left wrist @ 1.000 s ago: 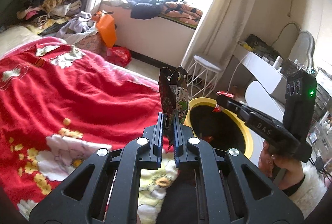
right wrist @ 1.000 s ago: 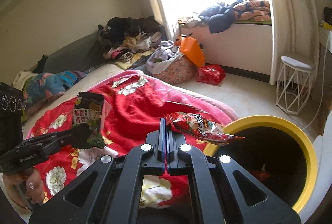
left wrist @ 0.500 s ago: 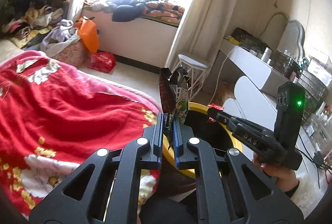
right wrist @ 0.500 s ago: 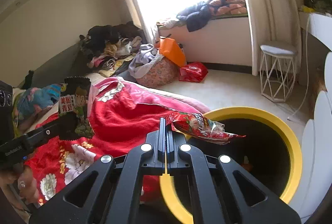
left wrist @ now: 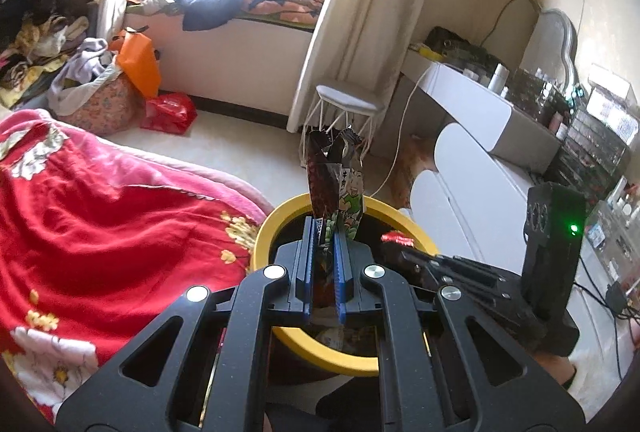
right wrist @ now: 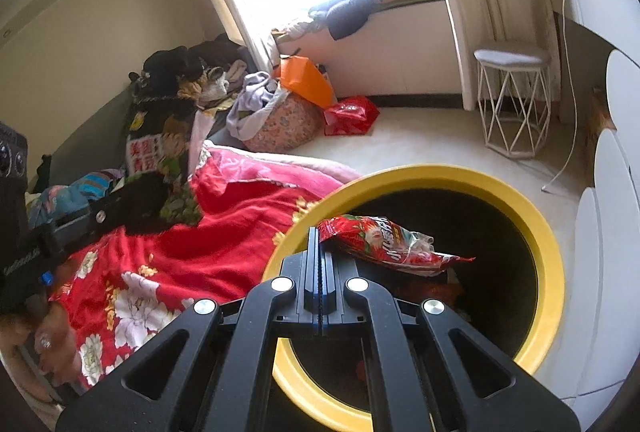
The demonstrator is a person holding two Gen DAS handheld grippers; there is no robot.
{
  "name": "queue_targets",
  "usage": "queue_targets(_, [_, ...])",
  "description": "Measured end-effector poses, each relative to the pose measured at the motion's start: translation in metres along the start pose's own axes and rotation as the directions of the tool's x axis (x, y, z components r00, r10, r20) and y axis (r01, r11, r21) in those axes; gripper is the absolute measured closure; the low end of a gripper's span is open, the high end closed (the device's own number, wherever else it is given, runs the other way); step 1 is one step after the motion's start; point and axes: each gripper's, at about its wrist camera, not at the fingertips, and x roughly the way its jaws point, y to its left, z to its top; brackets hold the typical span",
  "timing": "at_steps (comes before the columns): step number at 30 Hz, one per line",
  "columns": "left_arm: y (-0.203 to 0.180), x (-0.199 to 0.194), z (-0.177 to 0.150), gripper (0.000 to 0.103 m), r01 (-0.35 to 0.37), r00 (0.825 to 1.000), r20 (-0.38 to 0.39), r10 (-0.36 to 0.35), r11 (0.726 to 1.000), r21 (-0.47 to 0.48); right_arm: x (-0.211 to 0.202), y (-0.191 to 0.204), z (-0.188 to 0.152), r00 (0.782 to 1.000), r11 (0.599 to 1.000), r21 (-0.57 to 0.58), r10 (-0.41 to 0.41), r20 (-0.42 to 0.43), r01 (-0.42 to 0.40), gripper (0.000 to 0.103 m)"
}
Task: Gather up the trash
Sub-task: 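Carry the green packet and red wrapper over the yellow-rimmed bin, then open both tools over the bin to drop the packet and wrapper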
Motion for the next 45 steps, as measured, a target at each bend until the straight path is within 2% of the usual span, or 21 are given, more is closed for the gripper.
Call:
queue_targets(8, [-0.008, 0.031, 0.007, 0.098, 0.005, 0.999, -0.04, -0.005, 1.0, 0.014, 0.0, -0.01, -0.008, 0.999, 1.0, -0.005, 0.01, -0.049, -0.011, 0.102])
queue_targets(18, [-0.02, 0.067, 0.01, 0.098, 0.027, 0.996, -0.084, -0.024, 0.999, 0.038, 0.005, -0.024, -0.017, 0.989, 0.999, 0.042, 0.017, -0.147, -0.011, 0.101])
queue_targets(20, [-0.022, 0.074, 0.009, 0.097, 0.033, 0.995, -0.096, -0.029, 0.999, 0.041, 0.004, -0.026, -0.019, 0.987, 0.999, 0.054, 0.007, -0.163, 0.002, 0.096])
queue_targets(21, [-0.024, 0.076, 0.009, 0.095, 0.035, 0.995, -0.1, -0.03, 0.998, 0.043, 0.003, -0.027, -0.02, 0.986, 0.998, 0.058, 0.005, -0.168, 0.005, 0.086])
queue_targets(22, [-0.025, 0.079, 0.008, 0.094, 0.037, 0.994, -0.105, -0.032, 0.998, 0.043, 0.002, -0.027, -0.021, 0.985, 0.998, 0.06, 0.001, -0.171, 0.009, 0.071])
queue_targets(24, [-0.028, 0.084, 0.006, 0.09, 0.042, 0.993, -0.114, -0.038, 0.998, 0.038, -0.001, -0.028, -0.023, 0.984, 0.998, 0.06, -0.014, -0.176, 0.025, 0.062])
queue_targets(25, [-0.03, 0.087, 0.004, 0.088, 0.048, 0.992, -0.119, -0.043, 0.998, 0.04, -0.003, -0.028, -0.024, 0.984, 0.998, 0.059, -0.018, -0.175, 0.029, 0.062])
queue_targets(28, [-0.032, 0.094, 0.001, 0.077, 0.049, 0.99, -0.134, -0.044, 0.998, 0.036, -0.006, -0.031, -0.024, 0.983, 0.997, 0.059, -0.038, -0.181, 0.049, 0.056])
queue_targets(30, [-0.031, 0.093, 0.0, 0.058, 0.048, 0.99, -0.133, -0.044, 0.998, 0.033, -0.01, -0.033, -0.026, 0.982, 0.996, 0.067, -0.054, -0.181, 0.067, 0.055])
queue_targets(32, [-0.029, 0.09, 0.0, 0.05, 0.042, 0.991, -0.125, -0.038, 0.999, 0.024, -0.014, -0.036, -0.028, 0.981, 0.993, 0.071, -0.076, -0.181, 0.09, 0.052])
queue_targets(35, [-0.023, 0.083, -0.001, 0.032, 0.025, 0.993, -0.116, -0.024, 1.0, 0.005, -0.02, -0.038, -0.028, 0.977, 0.988, 0.067, -0.127, -0.169, 0.14, 0.041])
queue_targets(38, [-0.016, 0.071, -0.001, 0.023, 0.005, 0.995, -0.102, -0.005, 1.0, -0.005, -0.027, -0.035, -0.027, 0.976, 0.984, 0.053, -0.163, -0.145, 0.172, 0.034])
queue_targets(39, [-0.014, 0.067, -0.002, 0.016, -0.004, 0.995, -0.097, 0.002, 1.0, -0.011, -0.029, -0.033, -0.027, 0.975, 0.982, 0.047, -0.175, -0.137, 0.183, 0.029])
queue_targets(45, [-0.004, 0.034, -0.005, 0.011, -0.069, 0.996, -0.061, 0.066, 0.997, -0.036, -0.043, -0.017, -0.02, 0.965, 0.966, 0.035, -0.252, -0.075, 0.255, 0.014])
